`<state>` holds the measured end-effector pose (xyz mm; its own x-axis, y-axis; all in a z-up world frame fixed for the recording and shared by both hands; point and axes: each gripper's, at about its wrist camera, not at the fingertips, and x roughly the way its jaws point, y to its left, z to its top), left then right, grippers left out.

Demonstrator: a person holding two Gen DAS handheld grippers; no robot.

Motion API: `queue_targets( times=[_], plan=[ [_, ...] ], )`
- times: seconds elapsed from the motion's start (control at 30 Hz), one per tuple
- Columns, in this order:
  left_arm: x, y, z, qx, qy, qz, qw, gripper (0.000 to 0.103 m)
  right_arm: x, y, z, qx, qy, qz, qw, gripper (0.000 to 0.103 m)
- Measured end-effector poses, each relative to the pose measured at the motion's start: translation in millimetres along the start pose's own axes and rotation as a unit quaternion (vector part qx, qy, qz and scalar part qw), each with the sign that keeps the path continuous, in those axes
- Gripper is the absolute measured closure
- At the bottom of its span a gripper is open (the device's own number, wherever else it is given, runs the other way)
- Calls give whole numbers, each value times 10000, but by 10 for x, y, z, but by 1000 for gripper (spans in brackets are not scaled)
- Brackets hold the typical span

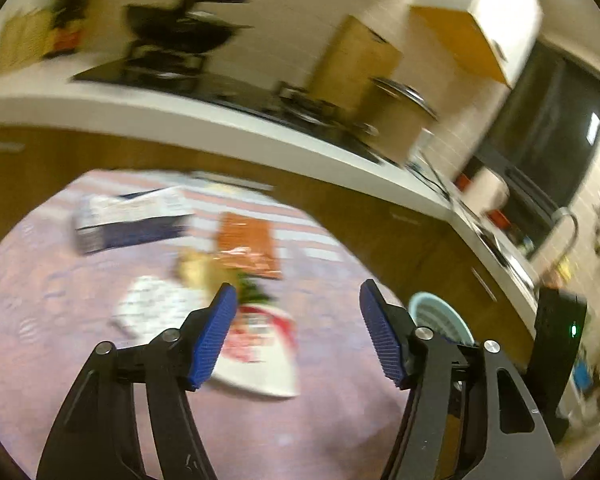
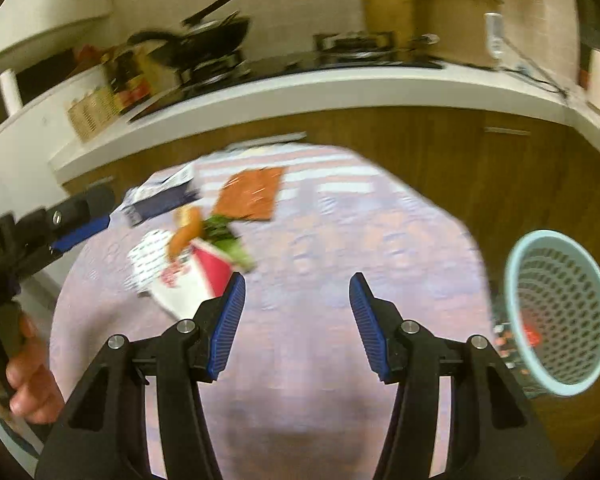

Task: Collect trash
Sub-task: 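Grasp the heart-print napkin with the left tool while the right tool grasps the red-and-white paper cup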

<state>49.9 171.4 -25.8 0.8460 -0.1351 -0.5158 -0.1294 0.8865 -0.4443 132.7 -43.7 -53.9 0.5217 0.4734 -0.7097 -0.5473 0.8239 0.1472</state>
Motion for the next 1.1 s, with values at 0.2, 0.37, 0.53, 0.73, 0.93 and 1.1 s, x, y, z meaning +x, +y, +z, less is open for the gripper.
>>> queue_targets(
  times=[0.2, 0.37, 0.53, 0.73, 0.93, 1.1],
  plan=[
    [-22, 633, 37, -473, 188, 591, 9970, 46, 377, 349, -26, 58, 427, 319, 9986, 52],
    [137, 928, -69, -597, 356, 669, 9953, 46, 645, 504, -51, 134, 703, 362, 9968, 52],
    [295, 1089, -194, -735, 466, 488, 9950, 49, 844, 499, -74, 308, 916, 394, 9945, 52],
    [349, 1116, -233, -759, 497, 334, 9953, 49, 962, 478, -41, 583, 955, 580, 9920, 45],
    [345, 1115, -242, -731, 491, 304, 9956, 49, 1071, 570, 18, 619, 939, 700, 9912, 45],
    [356, 1142, -235, -800, 497, 396, 9948, 45, 996, 573, 57, 574, 699, 682, 9936, 55]
  ],
)
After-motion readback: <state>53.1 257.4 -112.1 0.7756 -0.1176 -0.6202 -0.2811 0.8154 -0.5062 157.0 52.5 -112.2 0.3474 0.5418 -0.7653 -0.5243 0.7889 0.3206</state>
